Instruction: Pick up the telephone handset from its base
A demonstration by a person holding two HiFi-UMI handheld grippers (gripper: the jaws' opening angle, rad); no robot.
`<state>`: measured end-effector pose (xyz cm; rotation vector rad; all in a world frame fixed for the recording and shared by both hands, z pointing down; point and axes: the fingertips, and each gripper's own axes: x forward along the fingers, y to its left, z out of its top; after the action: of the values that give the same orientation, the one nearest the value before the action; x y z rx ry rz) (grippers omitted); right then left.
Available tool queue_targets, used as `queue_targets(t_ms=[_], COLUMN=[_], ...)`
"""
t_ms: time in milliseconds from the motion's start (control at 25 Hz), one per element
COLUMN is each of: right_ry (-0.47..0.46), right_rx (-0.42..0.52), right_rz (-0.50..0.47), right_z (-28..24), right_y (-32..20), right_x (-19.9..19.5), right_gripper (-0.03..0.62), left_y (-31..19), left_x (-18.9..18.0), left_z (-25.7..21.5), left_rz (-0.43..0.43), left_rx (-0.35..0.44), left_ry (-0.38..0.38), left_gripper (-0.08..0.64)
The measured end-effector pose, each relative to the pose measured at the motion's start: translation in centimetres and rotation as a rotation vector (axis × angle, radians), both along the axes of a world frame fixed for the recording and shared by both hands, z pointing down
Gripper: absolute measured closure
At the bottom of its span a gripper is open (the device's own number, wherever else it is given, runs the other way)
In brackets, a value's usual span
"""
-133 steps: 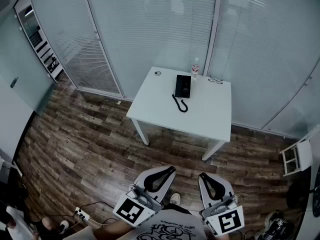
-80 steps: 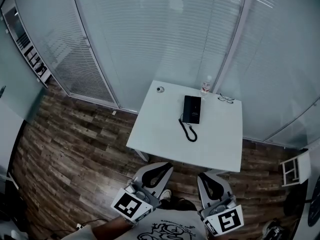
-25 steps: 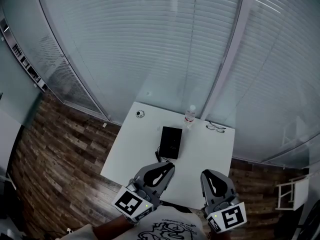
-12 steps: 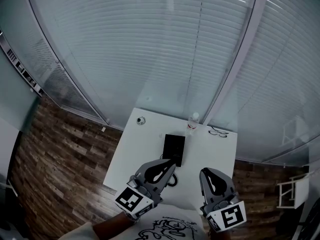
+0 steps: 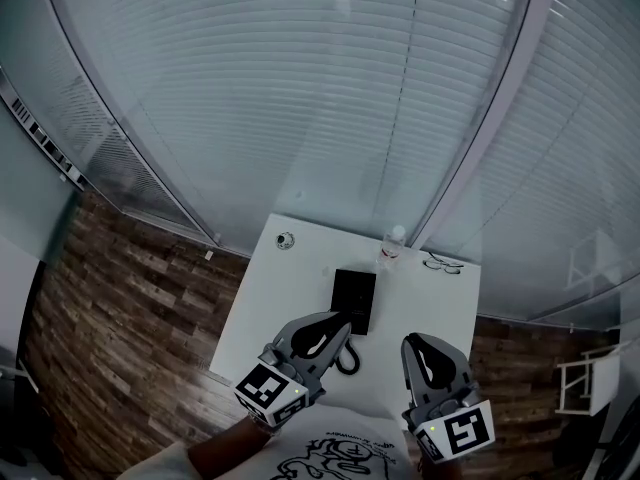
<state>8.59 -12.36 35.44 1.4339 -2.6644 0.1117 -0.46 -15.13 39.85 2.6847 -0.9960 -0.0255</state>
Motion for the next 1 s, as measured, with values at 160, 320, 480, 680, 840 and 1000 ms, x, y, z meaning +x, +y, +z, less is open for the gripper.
queue_targets(t_ms=[160, 320, 480, 680, 840, 1000], right_ry=[0.001, -0.001, -0.001, 0.002, 0.001, 0.003], right_rx=[-0.01, -0.017, -0.029, -0.047, -0.059, -0.074], right_rz=[0.0, 0.002, 0.004, 0.008, 0.005, 0.001], right_z=[0.3, 0.8, 1.3, 1.9, 2.4, 2.8], right_y=[-0.4, -0.9, -1.4, -2.0, -2.6, -3.3], right_x=[0.0, -0.1, 0.1, 0.3, 0.2, 0.2], right_gripper=[0.574, 0.574, 0.574, 0.574, 0.574, 0.574], left_y=[-1.0, -1.8, -2.5, -3.1, -4.0, -5.0], left_x=[0.2, 0.0, -0.2, -0.4, -0.6, -0.8], left_z=[2.5, 6.3, 9.9, 13.2, 15.7, 18.7], left_rz=[0.018, 0.019, 0.0, -0.013, -0.016, -0.023], left_rx=[-0.053, -0.119, -0.158, -0.197, -0.232, -0.314], left_ry=[-0.011, -0.049, -0.09, -0.118, -0.136, -0.127], left_gripper=[0.525, 0.492, 0.482, 0.482, 0.482, 0.482])
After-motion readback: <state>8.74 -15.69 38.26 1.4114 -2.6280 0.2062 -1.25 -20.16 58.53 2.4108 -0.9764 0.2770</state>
